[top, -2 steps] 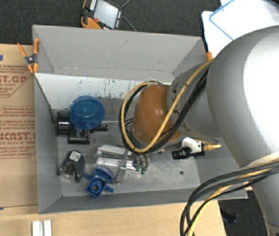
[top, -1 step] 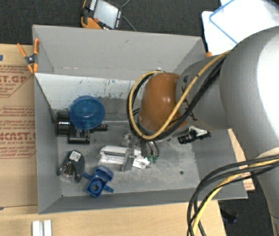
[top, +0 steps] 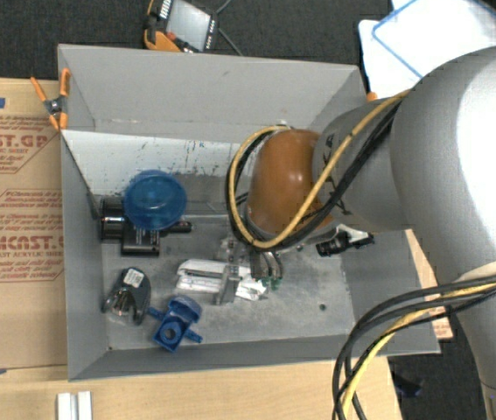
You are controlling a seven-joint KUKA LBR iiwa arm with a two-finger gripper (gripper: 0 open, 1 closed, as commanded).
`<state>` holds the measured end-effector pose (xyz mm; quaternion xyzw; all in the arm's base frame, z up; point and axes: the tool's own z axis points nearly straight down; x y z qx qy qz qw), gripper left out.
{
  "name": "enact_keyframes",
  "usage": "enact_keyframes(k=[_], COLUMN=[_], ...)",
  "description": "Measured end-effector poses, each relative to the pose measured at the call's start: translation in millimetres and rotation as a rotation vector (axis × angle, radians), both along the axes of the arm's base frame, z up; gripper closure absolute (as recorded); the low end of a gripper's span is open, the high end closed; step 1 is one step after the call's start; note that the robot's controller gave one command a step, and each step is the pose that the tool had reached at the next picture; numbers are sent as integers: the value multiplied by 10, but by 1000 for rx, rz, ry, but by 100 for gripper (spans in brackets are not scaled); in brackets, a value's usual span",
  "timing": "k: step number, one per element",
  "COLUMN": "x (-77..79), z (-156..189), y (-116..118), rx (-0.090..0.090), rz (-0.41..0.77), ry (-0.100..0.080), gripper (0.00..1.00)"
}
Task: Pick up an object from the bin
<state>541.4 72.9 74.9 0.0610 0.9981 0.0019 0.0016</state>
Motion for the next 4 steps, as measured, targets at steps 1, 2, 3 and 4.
enact_keyframes(k=[1,2,3,4], x=[-9,-32,-16,-23], z=[25,357,561,597], y=[2,2,7,8], rx=[0,0,1,1], rz=[0,0,1,1], ry=[2,10,3,6], gripper=[100,100,100,100])
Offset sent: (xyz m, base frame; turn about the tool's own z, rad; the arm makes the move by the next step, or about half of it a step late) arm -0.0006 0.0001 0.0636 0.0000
